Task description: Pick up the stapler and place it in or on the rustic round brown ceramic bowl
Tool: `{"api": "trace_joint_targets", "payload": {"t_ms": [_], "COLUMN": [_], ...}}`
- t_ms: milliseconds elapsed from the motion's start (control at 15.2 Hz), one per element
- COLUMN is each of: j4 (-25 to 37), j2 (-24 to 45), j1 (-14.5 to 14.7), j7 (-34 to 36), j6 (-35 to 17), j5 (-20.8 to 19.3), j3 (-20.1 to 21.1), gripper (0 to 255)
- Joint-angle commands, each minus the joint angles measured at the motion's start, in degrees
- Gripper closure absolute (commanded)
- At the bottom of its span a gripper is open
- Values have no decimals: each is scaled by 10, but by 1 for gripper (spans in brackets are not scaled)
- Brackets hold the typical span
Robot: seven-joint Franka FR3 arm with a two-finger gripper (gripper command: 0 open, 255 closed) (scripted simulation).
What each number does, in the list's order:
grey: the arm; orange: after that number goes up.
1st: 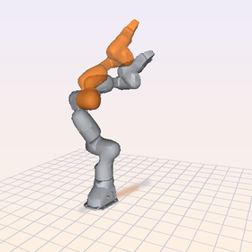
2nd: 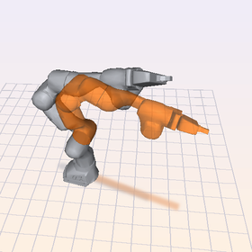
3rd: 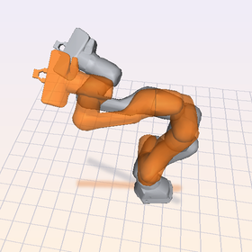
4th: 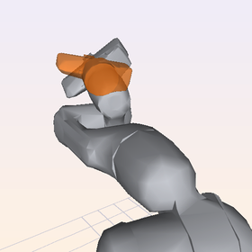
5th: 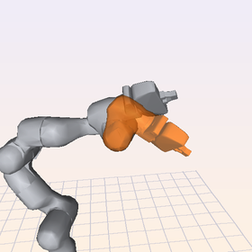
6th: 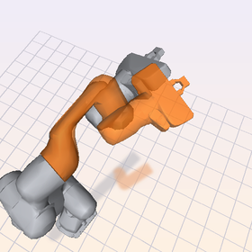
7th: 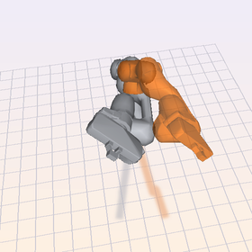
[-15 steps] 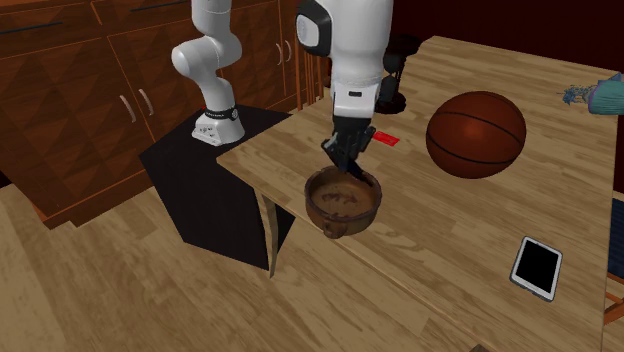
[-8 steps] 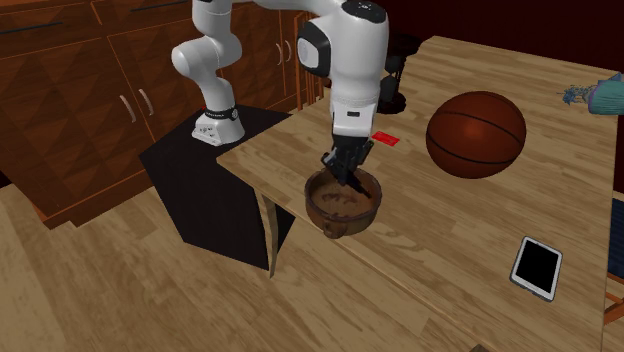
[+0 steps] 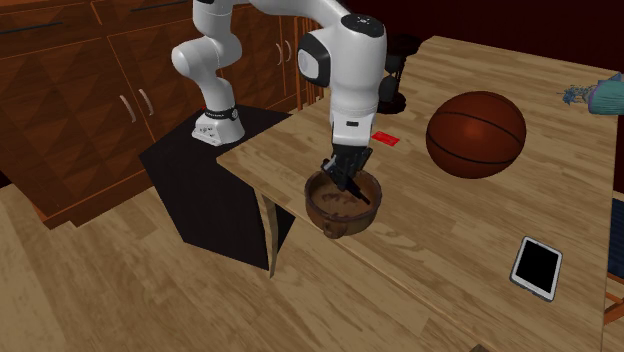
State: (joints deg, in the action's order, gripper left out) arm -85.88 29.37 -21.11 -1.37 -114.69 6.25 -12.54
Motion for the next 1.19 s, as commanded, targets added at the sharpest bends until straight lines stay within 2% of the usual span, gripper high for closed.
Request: {"api": "trace_joint_targets", "payload": {"t_ms": [0,66,132,462,726,1122], "j4": [0,0,0,0,46,46], "j2": [0,0,0,0,-18,-18], "j1": [0,0,0,0,0,0], "j7": [0,0,0,0,4,4], "j6": [0,0,0,0,64,64], "j5": [0,0,0,0,-5,-5], "j3": [0,0,0,0,-3,-3], "gripper": [255,255,0,0,0,0]}}
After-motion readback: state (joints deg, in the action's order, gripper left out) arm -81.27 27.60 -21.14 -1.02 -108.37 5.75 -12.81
